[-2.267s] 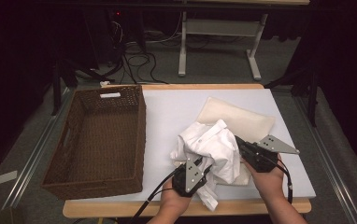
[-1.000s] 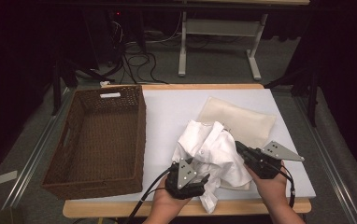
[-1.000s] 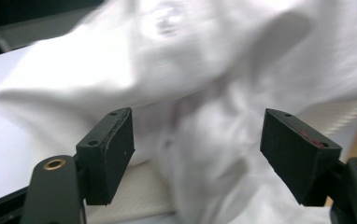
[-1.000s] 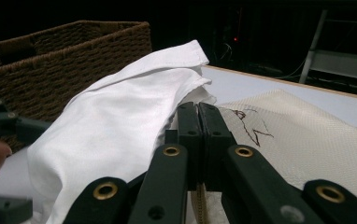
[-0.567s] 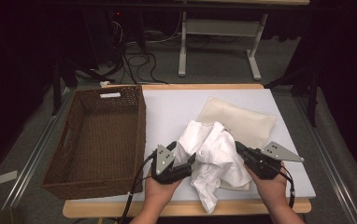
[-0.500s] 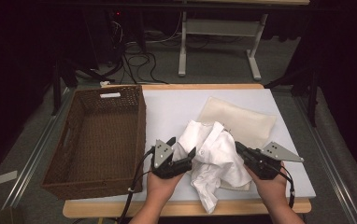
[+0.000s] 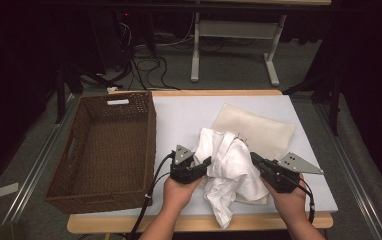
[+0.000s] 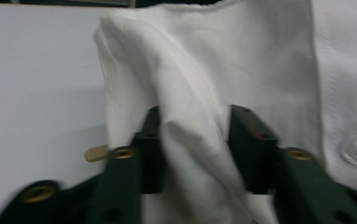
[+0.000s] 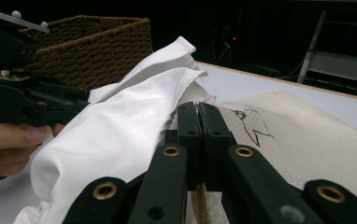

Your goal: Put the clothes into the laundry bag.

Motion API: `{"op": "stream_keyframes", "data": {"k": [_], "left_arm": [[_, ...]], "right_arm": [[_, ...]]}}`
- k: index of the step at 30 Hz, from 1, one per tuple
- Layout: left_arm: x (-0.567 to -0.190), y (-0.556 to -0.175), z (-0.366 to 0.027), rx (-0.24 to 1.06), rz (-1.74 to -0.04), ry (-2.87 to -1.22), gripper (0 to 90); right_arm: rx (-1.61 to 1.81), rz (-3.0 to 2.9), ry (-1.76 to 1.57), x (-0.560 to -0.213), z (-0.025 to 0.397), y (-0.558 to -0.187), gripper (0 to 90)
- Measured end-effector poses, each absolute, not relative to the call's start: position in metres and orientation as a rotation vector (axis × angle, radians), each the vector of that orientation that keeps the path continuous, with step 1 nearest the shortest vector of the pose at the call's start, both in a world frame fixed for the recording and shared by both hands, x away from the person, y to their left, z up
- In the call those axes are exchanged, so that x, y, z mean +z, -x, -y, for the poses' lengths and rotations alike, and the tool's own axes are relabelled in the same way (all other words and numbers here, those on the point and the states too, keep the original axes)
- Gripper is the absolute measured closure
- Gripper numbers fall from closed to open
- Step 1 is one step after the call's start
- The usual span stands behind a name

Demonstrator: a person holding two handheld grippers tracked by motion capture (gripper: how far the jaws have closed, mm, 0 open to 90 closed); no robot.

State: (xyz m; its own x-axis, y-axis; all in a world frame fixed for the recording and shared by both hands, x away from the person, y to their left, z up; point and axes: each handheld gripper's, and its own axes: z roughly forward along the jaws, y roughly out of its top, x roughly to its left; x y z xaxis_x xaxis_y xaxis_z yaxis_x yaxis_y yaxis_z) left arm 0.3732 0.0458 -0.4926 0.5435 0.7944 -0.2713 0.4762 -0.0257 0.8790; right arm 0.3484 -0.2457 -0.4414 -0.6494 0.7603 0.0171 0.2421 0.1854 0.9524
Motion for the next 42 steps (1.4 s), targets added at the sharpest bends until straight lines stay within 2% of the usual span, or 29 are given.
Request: {"op": "stream_keyframes", "data": {"k": [2,3,6,7,11,15,23,27,37,38,42], "left_arm": [[-0.494,-0.371,-0.043,0.36,-1.072,-1.689,83.2],[-0.491,-0.365,-0.04,0.395,-1.044,-1.704,87.5],[-0.486,-0.356,-0.034,0.432,-0.985,-1.733,88.2],[-0.48,-0.343,-0.027,0.471,-0.91,-1.761,88.2],[-0.478,-0.324,-0.008,0.488,-0.792,-1.834,88.2],[-0.489,-0.32,0.01,0.496,-0.745,-1.907,88.2],[-0.5,-0.339,0.03,0.469,-0.774,-1.973,87.9],[-0.508,-0.351,0.04,0.471,-0.847,-2.016,87.8],[-0.513,-0.359,0.044,0.502,-0.908,-2.034,86.7],[-0.512,-0.358,0.043,0.509,-0.906,-2.026,85.3],[-0.503,-0.352,0.029,0.495,-0.882,-1.985,67.1]], "right_arm": [[1.471,-2.0,-0.942,-0.441,0.246,-0.348,89.5],[1.467,-2.001,-0.944,-0.442,0.246,-0.349,89.5],[1.465,-1.999,-0.937,-0.442,0.246,-0.348,89.5],[1.461,-2.0,-0.937,-0.442,0.246,-0.348,89.5],[1.456,-2.0,-0.933,-0.442,0.245,-0.348,89.5],[1.452,-2.008,-0.937,-0.443,0.244,-0.348,89.5],[1.451,-2.009,-0.938,-0.444,0.243,-0.348,89.5],[1.45,-2.014,-0.929,-0.445,0.242,-0.347,89.5],[1.468,-2.005,-0.904,-0.44,0.246,-0.341,89.7],[1.465,-2.006,-0.907,-0.44,0.246,-0.34,89.7],[1.451,-2.015,-0.903,-0.441,0.248,-0.341,89.6]]}}
